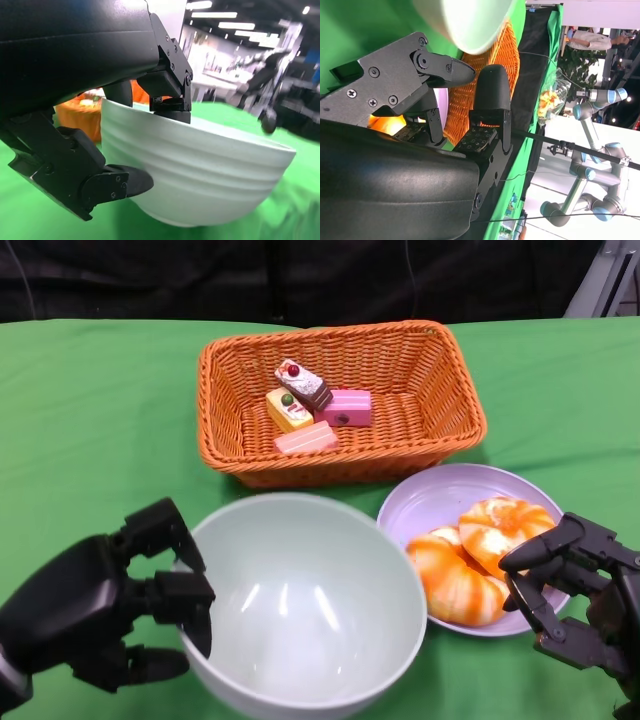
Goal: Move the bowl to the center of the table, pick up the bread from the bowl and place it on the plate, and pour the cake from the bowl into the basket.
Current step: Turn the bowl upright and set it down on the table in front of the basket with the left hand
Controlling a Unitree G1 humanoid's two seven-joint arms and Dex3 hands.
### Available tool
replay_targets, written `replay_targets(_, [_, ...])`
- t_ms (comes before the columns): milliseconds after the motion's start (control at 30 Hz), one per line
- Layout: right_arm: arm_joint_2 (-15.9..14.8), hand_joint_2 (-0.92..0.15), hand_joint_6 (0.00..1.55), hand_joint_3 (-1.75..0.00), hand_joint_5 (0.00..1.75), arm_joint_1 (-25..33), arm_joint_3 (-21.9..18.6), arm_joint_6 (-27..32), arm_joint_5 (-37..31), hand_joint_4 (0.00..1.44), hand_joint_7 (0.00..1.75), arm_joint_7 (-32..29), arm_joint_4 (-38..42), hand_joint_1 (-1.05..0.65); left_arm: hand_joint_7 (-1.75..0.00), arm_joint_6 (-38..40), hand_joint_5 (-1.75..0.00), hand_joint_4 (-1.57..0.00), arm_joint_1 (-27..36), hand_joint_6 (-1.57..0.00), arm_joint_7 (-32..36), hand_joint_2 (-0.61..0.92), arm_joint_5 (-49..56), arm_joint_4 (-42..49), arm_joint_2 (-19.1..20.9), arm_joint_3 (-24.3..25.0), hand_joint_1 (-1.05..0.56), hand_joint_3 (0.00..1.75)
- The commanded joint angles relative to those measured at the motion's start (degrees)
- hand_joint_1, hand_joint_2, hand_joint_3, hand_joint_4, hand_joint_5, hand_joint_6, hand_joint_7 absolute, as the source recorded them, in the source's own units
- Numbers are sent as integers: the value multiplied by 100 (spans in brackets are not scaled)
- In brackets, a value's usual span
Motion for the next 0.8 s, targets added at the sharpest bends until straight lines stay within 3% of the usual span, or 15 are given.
replay_targets(33, [-58, -61, 76, -71, 143, 40, -32, 67, 19, 79, 111, -30, -123, -20, -120, 123, -174, -80, 7, -86, 638, 68, 380, 26, 175, -12, -9, 48])
replay_targets(167, [-53, -61, 76, -72, 143, 62, -12, 64, -16, 79, 111, -50, -150, -20, -126, 447, -175, -79, -54, -83, 1584, 76, 1080, 35, 311, -326, -11, 31])
replay_targets(300, [-52, -61, 76, -72, 143, 56, -16, 38, 28, 79, 110, -29, -125, -19, -133, 859, -175, -78, -194, -80, 2688, 76, 1710, 95, 462, -890, -4, 31])
replay_targets(467, [-55, -61, 76, -73, 143, 75, -15, 60, 22, 80, 111, -38, -180, -20, -154, 1566, -175, -78, -476, -72, 4032, 75, 2367, 228, 636, -1785, -4, 26])
replay_targets(633, [-59, -60, 76, -74, 144, 95, -21, 58, 31, 80, 111, -37, -208, -19, -144, 2105, -175, -79, -789, -76, 4746, 76, 2546, 460, 696, -2534, -8, 12])
replay_targets(800, [-57, -60, 76, -74, 144, 133, -19, 128, -13, 80, 112, -79, -279, -20, -146, 2544, -175, -80, -1104, -75, 5149, 79, 2525, 738, 656, -3115, -11, 8])
